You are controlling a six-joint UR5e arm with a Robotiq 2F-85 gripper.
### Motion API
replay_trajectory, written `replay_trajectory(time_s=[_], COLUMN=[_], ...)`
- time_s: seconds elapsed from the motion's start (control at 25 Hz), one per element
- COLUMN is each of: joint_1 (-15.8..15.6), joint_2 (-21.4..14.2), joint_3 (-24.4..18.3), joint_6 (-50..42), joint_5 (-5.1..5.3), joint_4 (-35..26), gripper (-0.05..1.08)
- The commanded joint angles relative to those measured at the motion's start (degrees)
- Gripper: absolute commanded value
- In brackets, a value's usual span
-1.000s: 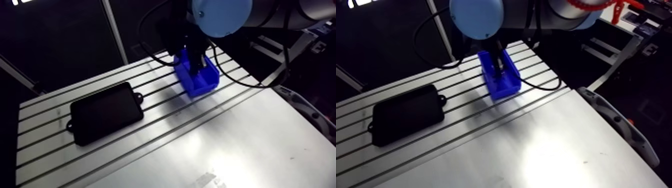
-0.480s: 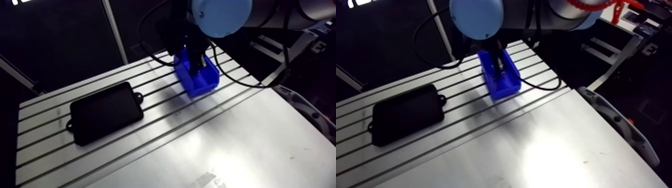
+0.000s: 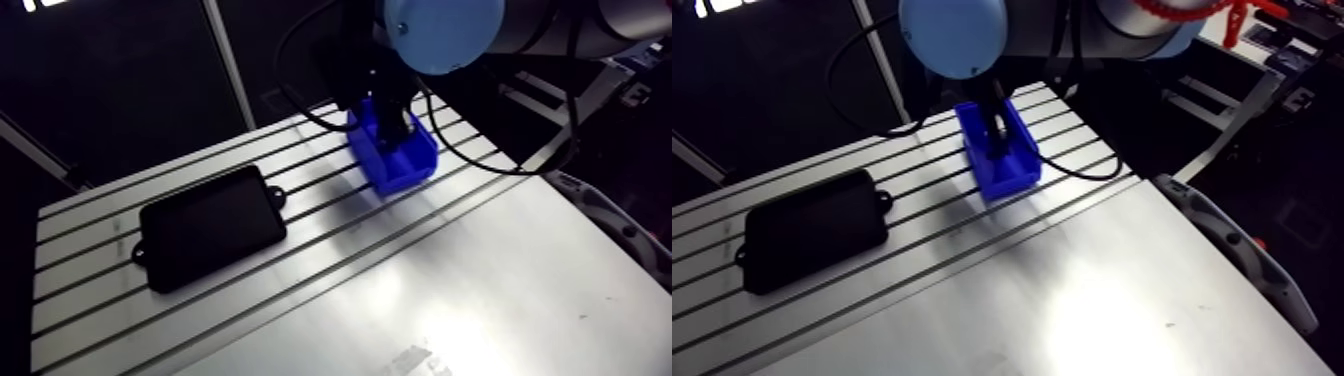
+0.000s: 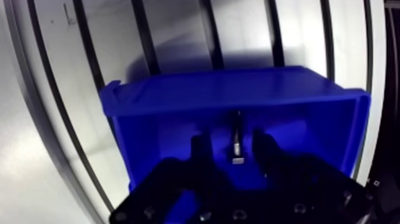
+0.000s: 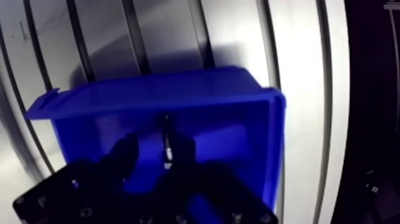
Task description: Pick up the M10 bolt from the tray and put it into the blue bin.
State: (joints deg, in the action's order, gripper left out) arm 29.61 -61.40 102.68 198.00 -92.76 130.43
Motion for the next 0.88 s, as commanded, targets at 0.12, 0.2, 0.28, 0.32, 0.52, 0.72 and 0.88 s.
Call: replay_trajectory(time_s=[0.12, 0.2, 0.28, 0.32, 0.52, 0.72, 0.88], joint_1=[0.3, 0.3, 0.3, 0.3, 0.2, -0.2, -0.2], joint_2=[-1.5, -2.5, -3.6, -4.3, -7.9, -12.2, -15.3], joint_3=[-0.5, -0.5, -0.2, -0.2, 0.2, 0.5, -0.6], joint_6=[-1.1, -1.3, -1.3, -1.3, -1.4, -2.0, -6.1], joint_5=[-0.09, 0.08, 0.08, 0.17, -0.45, -1.59, -1.68], joint_4=[0.0, 0.0, 0.0, 0.0, -0.4, -2.1, -7.6], gripper=[0.02, 0.01, 0.01, 0.01, 0.01, 0.01, 0.01])
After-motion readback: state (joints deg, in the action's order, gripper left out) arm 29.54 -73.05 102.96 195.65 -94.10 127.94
